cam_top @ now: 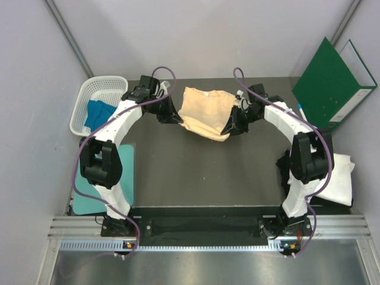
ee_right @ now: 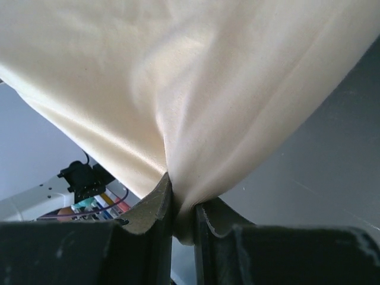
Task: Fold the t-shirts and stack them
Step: Fold the long partially folded tshirt into a neat square, then smooth out wrinkles on the folded tshirt
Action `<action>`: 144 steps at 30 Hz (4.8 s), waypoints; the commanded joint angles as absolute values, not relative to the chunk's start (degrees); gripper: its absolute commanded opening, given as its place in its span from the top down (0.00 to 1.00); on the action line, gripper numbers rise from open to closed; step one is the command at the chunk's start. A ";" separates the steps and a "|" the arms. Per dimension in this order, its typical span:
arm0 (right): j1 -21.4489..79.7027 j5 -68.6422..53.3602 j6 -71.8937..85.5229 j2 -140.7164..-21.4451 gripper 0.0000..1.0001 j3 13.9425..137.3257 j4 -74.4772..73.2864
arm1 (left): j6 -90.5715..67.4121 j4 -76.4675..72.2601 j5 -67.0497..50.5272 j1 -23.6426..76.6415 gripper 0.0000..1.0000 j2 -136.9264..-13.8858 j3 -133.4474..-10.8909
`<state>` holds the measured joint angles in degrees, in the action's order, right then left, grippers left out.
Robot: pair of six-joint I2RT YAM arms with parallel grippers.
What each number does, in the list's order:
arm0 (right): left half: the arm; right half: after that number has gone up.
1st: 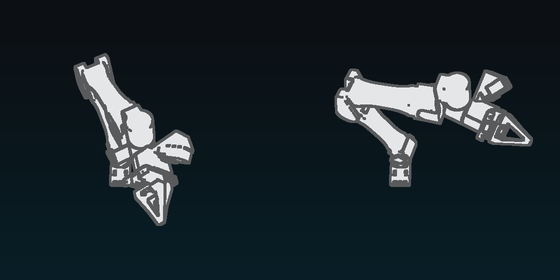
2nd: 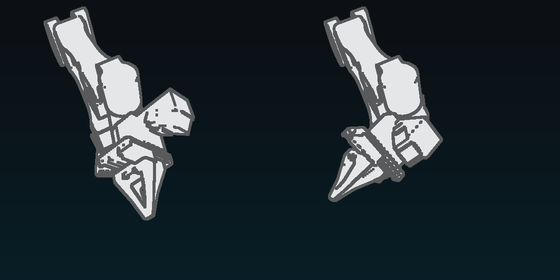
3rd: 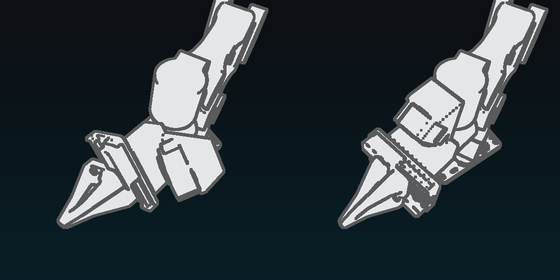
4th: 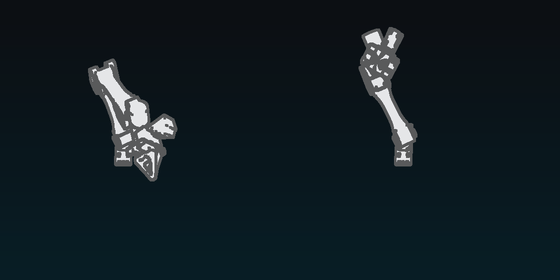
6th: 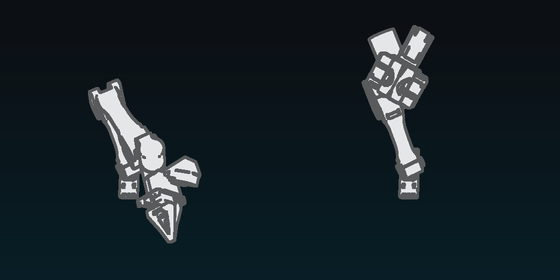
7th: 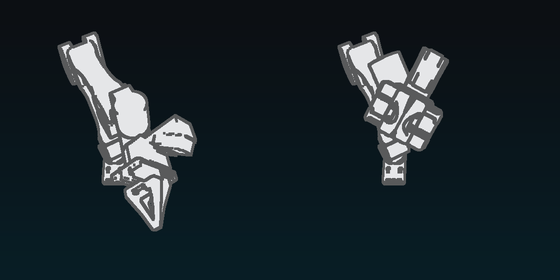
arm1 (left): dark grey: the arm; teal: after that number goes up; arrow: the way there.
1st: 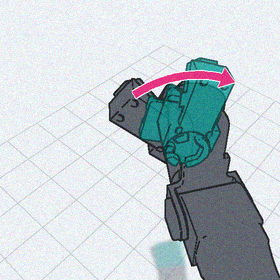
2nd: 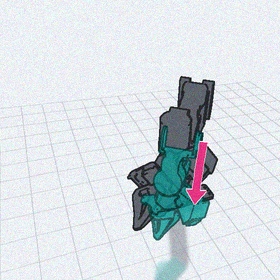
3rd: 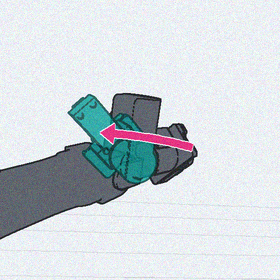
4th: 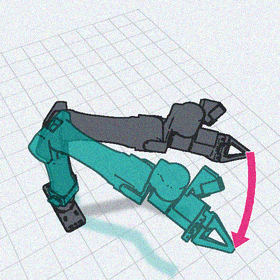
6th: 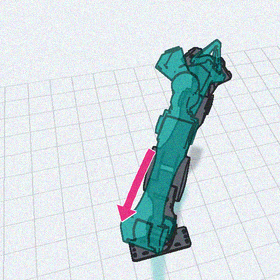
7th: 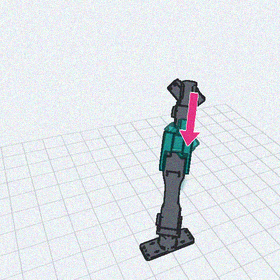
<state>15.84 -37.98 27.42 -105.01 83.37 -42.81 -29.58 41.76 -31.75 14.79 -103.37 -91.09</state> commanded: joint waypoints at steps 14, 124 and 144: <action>9.67 -32.00 23.11 -114.77 0.87 102.65 -32.72 | -27.59 34.81 -32.69 12.48 1.00 -125.14 -120.49; 8.79 -26.29 22.24 -105.39 0.20 73.38 -41.49 | -21.27 39.73 -42.54 8.61 0.38 -112.58 -80.94; 9.40 -31.38 29.27 -110.12 1.00 83.66 -23.29 | -43.05 11.98 -51.58 10.37 1.00 -133.85 -109.41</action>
